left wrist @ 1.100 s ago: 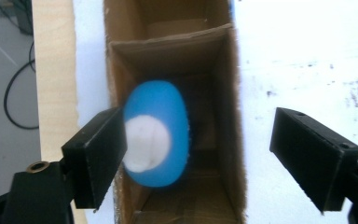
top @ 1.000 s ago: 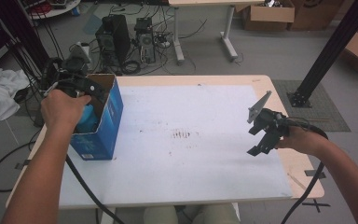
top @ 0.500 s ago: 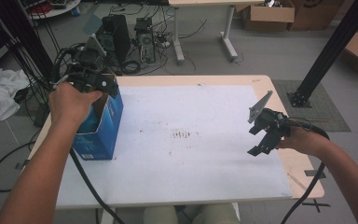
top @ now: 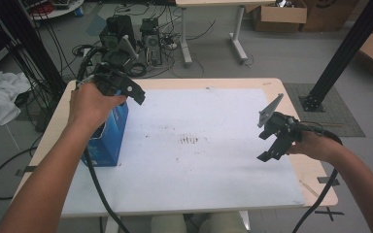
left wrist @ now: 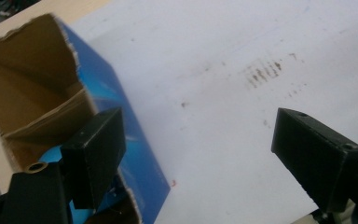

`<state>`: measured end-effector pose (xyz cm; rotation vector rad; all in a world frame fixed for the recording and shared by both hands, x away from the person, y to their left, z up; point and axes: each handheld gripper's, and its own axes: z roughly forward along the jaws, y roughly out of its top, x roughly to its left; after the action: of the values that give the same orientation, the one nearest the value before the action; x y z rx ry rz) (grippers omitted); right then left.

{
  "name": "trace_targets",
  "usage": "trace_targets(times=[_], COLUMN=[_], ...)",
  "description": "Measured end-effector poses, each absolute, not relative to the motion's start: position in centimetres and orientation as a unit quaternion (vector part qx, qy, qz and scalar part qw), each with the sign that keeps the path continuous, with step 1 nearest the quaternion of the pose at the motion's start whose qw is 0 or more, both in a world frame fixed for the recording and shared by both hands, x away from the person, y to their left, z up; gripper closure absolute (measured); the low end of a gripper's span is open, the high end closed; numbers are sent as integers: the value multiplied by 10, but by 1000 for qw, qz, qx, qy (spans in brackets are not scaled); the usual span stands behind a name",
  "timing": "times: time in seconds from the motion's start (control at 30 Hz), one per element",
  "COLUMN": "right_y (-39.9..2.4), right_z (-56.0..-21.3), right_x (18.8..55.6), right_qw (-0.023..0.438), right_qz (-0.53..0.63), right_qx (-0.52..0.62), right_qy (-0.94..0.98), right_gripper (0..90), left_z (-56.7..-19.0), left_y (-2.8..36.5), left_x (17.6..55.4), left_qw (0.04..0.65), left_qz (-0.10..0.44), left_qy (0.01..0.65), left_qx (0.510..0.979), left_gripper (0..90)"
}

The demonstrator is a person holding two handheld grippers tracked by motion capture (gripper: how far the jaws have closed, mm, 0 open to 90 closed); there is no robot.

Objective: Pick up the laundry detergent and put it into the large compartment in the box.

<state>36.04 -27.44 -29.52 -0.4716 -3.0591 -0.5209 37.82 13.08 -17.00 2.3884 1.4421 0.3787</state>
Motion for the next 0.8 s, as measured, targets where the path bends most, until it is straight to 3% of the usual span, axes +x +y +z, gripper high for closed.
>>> trace_targets(times=[0.8], right_y=[-274], right_z=[-294], right_x=[367], right_qw=[3], right_qz=[-163], right_qx=[-146], right_qy=[-976], right_gripper=[175], left_z=[-197], left_y=[49], left_x=[375], left_qw=[122], left_qz=[76], left_qy=[312], left_qx=[939], left_gripper=[192])
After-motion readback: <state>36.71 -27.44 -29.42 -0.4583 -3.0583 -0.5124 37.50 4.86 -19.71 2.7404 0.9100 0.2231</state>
